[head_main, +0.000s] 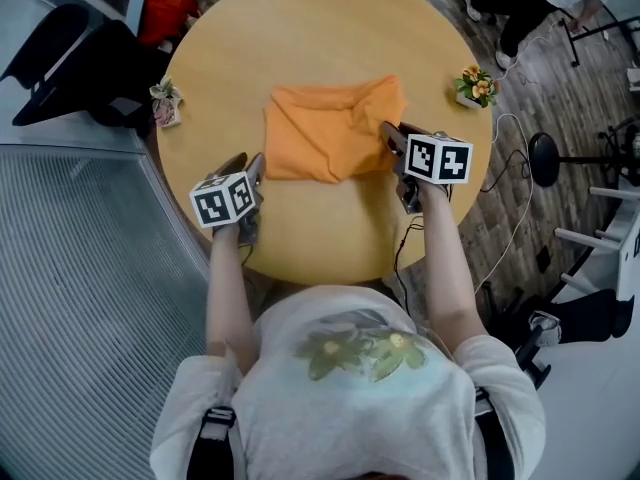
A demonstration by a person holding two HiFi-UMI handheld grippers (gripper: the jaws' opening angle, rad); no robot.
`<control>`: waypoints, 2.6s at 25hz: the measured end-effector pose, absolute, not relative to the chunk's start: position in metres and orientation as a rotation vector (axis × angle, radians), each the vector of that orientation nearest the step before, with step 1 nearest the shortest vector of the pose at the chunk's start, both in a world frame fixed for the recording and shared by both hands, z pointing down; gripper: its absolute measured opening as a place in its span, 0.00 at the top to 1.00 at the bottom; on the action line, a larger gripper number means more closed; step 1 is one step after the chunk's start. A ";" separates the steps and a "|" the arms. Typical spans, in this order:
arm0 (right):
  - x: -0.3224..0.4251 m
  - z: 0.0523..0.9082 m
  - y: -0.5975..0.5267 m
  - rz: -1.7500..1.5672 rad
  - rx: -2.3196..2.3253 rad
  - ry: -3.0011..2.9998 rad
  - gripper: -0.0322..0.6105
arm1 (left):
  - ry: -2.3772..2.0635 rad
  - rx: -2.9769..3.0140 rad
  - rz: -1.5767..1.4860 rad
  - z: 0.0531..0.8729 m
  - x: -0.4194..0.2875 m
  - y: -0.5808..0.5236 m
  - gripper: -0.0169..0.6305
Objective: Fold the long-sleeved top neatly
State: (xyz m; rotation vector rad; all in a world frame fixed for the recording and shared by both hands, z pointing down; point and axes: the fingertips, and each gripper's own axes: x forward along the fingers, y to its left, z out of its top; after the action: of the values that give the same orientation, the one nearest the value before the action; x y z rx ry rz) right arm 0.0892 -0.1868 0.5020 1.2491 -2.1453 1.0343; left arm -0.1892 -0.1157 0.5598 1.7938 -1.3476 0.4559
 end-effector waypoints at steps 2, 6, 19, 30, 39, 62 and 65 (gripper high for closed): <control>0.057 0.484 -0.185 0.944 1.209 -2.175 0.83 | -1.346 1.802 0.442 0.557 -0.194 -0.114 0.73; -0.025 0.479 -0.173 0.863 1.129 -2.138 0.83 | -1.342 1.816 0.419 0.553 -0.207 -0.110 0.73; -0.162 0.568 -0.133 1.332 0.889 -2.257 0.76 | -1.281 1.799 0.456 0.578 -0.248 -0.102 0.73; -0.042 0.568 -0.093 1.080 1.150 -2.146 0.68 | -0.963 2.043 0.571 0.556 -0.145 -0.095 0.73; -0.025 0.618 -0.076 0.820 1.130 -1.917 0.90 | -1.029 1.969 0.797 0.595 -0.152 -0.093 0.95; -0.015 0.593 -0.063 0.976 1.234 -2.042 0.92 | -1.230 1.933 0.772 0.619 -0.202 -0.095 0.85; -0.014 0.569 -0.067 0.964 1.303 -2.098 0.92 | -1.263 1.973 0.693 0.591 -0.199 -0.092 0.84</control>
State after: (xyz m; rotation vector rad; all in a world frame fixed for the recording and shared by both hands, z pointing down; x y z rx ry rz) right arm -0.0144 -0.0668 0.5689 1.3029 -2.0983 0.9640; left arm -0.1990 -0.0920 0.5909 1.9728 -1.2628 0.6935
